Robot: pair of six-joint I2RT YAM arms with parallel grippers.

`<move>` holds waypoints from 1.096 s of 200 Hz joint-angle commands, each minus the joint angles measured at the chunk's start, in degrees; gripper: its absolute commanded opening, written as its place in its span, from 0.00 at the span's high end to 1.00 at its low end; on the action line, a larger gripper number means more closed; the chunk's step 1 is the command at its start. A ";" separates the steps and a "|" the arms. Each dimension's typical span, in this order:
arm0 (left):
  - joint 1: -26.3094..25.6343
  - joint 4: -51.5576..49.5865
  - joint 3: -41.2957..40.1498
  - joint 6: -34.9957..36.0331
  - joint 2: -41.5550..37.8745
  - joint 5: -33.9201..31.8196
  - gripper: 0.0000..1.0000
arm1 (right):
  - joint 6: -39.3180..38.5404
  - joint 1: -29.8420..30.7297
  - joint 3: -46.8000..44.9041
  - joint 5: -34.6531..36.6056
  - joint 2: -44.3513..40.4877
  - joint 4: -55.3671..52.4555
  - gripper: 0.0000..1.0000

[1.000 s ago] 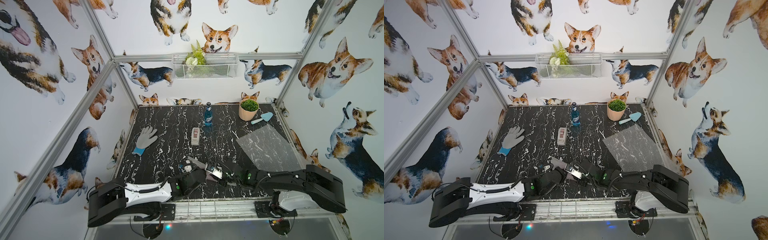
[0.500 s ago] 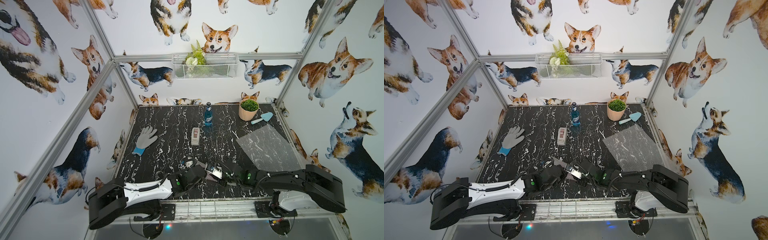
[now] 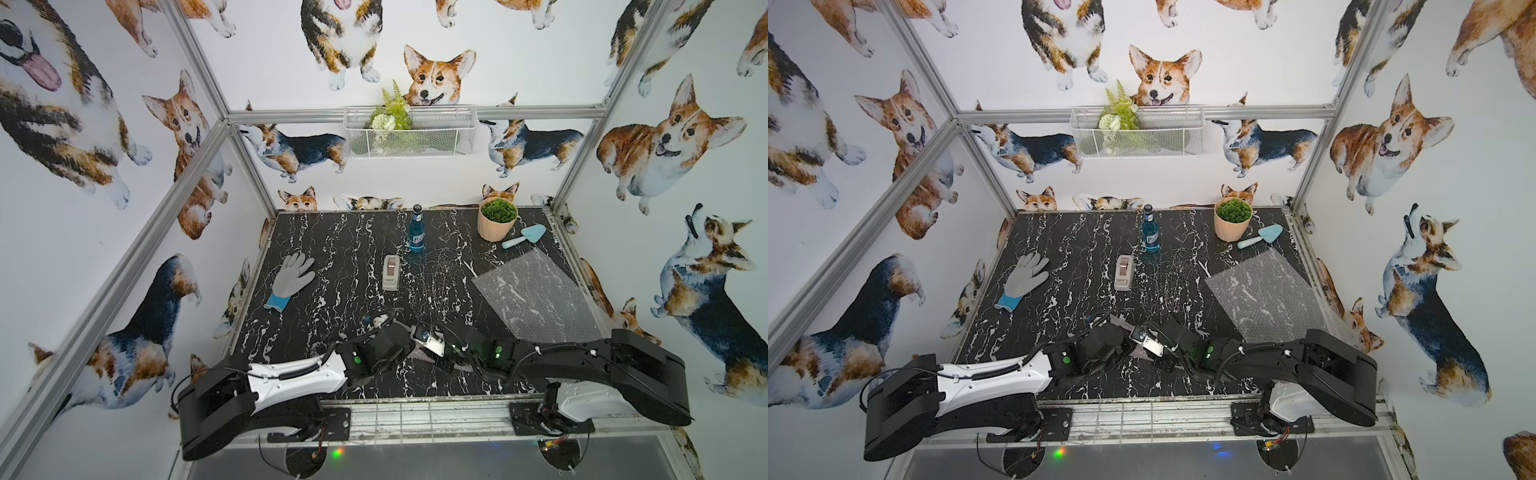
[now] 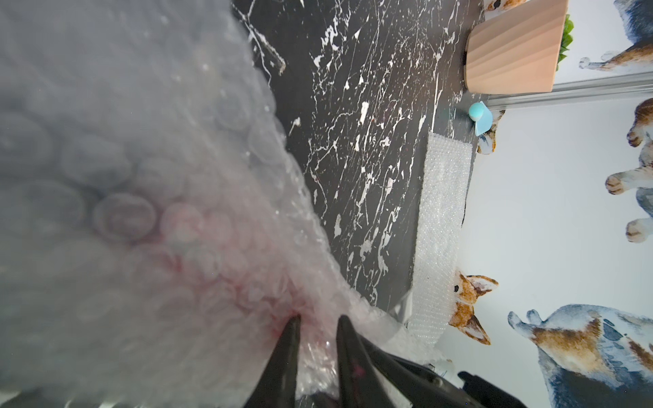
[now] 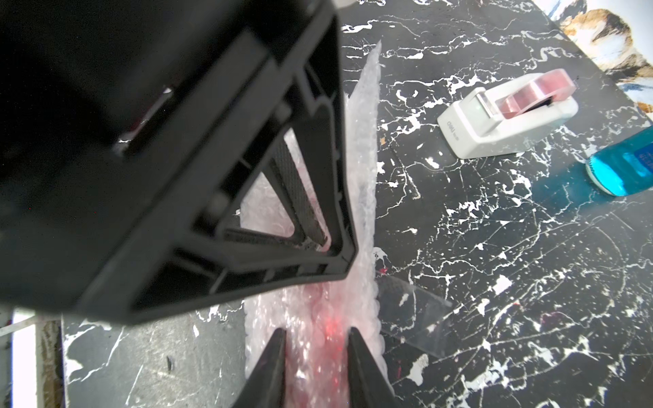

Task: Wrap wine bottles in bubble wrap
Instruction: Stick the tape on the bubble wrap.

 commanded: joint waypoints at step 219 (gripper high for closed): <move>4.43 -15.19 6.32 9.04 -8.52 0.50 0.43 | -1.38 0.25 -0.65 -3.14 0.75 -8.08 0.71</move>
